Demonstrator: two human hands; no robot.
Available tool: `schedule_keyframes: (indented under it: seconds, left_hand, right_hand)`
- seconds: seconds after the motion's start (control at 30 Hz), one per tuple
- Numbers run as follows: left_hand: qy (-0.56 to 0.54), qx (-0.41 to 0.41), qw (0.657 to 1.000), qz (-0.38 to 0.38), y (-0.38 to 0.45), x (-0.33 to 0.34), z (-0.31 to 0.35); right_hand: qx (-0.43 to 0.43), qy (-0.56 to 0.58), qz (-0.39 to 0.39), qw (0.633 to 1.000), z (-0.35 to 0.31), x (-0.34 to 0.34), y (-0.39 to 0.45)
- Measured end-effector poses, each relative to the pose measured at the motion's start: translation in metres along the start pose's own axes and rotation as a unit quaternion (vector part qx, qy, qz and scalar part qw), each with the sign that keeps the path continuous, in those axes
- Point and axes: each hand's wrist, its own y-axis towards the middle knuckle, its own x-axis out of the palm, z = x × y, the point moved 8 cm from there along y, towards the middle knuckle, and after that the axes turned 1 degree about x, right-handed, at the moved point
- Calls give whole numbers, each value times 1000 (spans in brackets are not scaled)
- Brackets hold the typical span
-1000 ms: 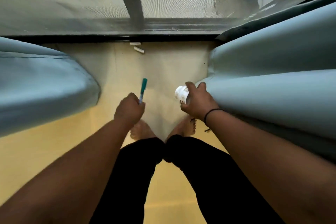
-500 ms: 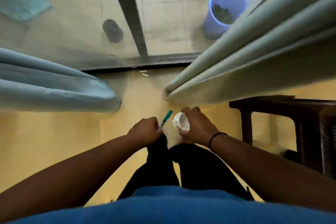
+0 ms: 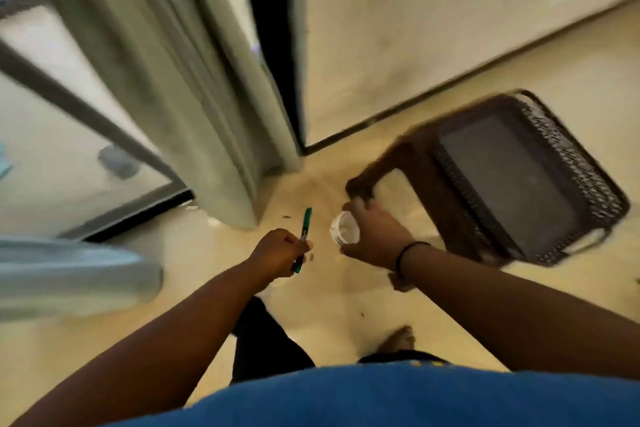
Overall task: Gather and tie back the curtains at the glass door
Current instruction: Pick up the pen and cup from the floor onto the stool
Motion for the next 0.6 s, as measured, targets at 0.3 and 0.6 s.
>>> schedule_keyframes:
  seconds: [0.3, 0.6]
  left_hand:
    - [-55, 1, 985, -162, -80, 264, 97]
    - [70, 29, 985, -152, -117, 331, 144]
  right_hand:
    - [182, 61, 124, 973, 236, -102, -195]
    - [302, 174, 173, 921, 339, -117, -275]
